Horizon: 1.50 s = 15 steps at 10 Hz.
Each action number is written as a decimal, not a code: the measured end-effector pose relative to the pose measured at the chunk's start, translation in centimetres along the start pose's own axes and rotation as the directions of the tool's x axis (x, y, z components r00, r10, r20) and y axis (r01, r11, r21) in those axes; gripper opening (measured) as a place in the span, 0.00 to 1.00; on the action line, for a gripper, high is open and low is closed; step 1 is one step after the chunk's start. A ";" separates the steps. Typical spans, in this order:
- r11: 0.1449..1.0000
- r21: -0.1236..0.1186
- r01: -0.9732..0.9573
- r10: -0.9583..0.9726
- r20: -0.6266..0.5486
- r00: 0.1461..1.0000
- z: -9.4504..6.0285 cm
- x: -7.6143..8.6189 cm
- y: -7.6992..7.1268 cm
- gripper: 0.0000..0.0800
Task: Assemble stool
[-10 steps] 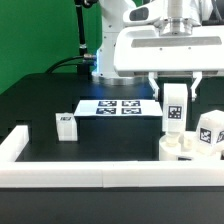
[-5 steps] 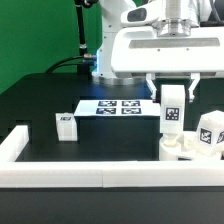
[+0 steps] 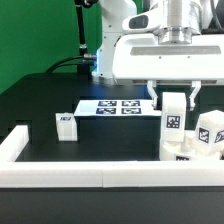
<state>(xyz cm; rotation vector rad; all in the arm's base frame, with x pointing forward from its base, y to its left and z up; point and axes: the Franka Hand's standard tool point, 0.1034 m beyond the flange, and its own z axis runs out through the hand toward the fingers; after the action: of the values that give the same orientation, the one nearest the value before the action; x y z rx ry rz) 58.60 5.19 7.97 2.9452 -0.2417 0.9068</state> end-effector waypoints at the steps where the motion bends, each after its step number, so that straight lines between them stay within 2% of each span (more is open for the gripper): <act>1: 1.000 -0.002 0.003 -0.003 -0.009 1.000 0.1 -0.1 0.0 0.42; 6: 1.000 -0.001 0.003 -0.003 0.007 1.000 0.1 -0.1 0.1 0.42; 7: 1.000 -0.002 0.004 -0.004 0.017 1.000 0.2 -0.3 0.1 0.52; 8: 1.000 -0.002 0.004 -0.004 0.022 1.000 0.2 -0.4 0.1 0.52; 9: 1.000 -0.002 0.004 -0.004 0.022 1.000 0.3 -0.4 0.1 0.68; 10: 1.000 -0.002 0.005 -0.005 0.022 1.000 0.3 -0.4 0.1 0.79; 15: 1.000 -0.003 0.005 -0.005 0.023 1.000 0.3 -0.5 0.1 0.81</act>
Offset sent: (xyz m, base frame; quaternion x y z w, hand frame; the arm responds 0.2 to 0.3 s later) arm -0.0095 0.0020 -0.0062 0.0128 0.0039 0.0098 0.9999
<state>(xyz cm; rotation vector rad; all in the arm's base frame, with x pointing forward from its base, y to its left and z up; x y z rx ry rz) 58.38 5.10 7.47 2.9539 -0.2358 0.8717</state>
